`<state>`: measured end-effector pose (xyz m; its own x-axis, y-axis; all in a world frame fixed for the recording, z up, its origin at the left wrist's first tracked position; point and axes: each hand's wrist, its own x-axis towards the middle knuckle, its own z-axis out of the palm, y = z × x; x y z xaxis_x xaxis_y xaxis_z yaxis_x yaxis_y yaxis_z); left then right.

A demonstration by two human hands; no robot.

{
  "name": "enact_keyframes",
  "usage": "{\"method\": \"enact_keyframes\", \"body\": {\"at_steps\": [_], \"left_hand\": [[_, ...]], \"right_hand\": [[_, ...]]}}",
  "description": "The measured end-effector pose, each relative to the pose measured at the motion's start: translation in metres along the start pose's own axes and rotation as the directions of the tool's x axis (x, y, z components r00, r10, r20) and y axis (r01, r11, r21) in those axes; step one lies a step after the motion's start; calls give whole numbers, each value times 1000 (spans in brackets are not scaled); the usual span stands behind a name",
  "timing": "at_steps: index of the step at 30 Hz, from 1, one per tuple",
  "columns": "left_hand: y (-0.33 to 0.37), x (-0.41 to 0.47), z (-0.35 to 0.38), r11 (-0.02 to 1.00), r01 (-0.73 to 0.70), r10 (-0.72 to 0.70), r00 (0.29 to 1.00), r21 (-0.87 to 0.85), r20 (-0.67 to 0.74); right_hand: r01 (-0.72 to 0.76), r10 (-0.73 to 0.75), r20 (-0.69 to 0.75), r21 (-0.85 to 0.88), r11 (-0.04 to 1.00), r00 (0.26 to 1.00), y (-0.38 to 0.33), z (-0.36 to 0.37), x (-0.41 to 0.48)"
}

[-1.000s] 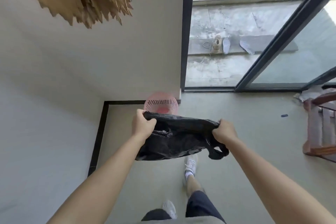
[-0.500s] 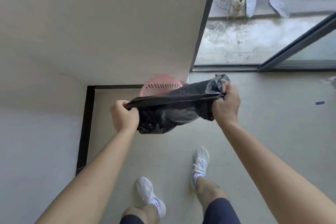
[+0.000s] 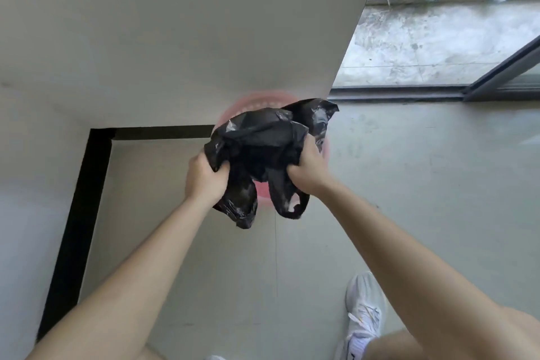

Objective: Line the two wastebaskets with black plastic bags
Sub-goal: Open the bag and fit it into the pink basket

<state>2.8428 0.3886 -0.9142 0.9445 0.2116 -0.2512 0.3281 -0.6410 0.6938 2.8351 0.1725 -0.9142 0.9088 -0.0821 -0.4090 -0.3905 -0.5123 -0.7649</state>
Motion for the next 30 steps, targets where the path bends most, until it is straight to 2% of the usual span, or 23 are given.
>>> {"method": "enact_keyframes", "body": {"at_steps": [2,4,6,7,9,10,12,13,14,15,16,18,19,20,21,23,25,28,30], "left_hand": [[-11,18,21,984,-100,92,994,145,60],[-14,34,41,932,-212,179,974,294,136],[-10,48,57,828,-341,248,935,445,254],[-6,52,63,769,-371,225,920,521,322],[-2,47,71,677,-398,83,877,619,473],[-2,39,71,668,-402,-20,831,626,556],[-7,18,69,706,-355,-243,691,613,681],[-10,11,66,726,-330,-303,635,604,711],[-15,7,63,737,-323,-313,615,593,724],[-18,8,61,750,-326,-278,634,576,721],[-19,12,60,763,-343,-191,689,547,699],[-20,21,58,766,-442,117,810,467,574],[-21,23,57,732,-528,313,821,430,477],[-23,24,57,679,-603,472,796,419,380],[-25,23,56,642,-636,565,770,427,297],[-30,21,53,638,-624,604,769,451,210],[-39,20,53,629,-608,611,772,484,175],[-46,29,50,688,-549,573,812,475,109],[-49,34,48,736,-517,526,843,437,114]], "right_hand": [[-30,100,195,-336,941,976,24,21,25],[10,204,262,-638,770,943,40,40,42],[63,199,282,-707,704,938,47,55,53],[103,177,318,-698,709,931,47,60,56],[162,164,390,-678,717,906,50,65,49],[158,187,409,-675,721,893,53,64,42],[106,264,423,-673,732,867,62,58,22],[77,297,413,-683,726,861,66,54,13],[44,324,388,-697,716,863,72,50,6],[12,332,346,-708,706,878,77,45,0],[-15,306,282,-713,701,909,80,40,-4],[-11,125,110,-708,706,986,83,32,-7],[16,9,31,-713,701,999,84,29,-8],[43,-88,-25,-721,691,996,85,29,-10],[60,-154,-63,-726,685,986,85,28,-12],[89,-212,-89,-704,704,973,86,27,-17],[148,-255,-57,-684,714,965,88,24,-19],[207,-369,-27,-790,577,929,88,17,-19],[181,-440,-104,-810,557,892,88,13,-19]]}}
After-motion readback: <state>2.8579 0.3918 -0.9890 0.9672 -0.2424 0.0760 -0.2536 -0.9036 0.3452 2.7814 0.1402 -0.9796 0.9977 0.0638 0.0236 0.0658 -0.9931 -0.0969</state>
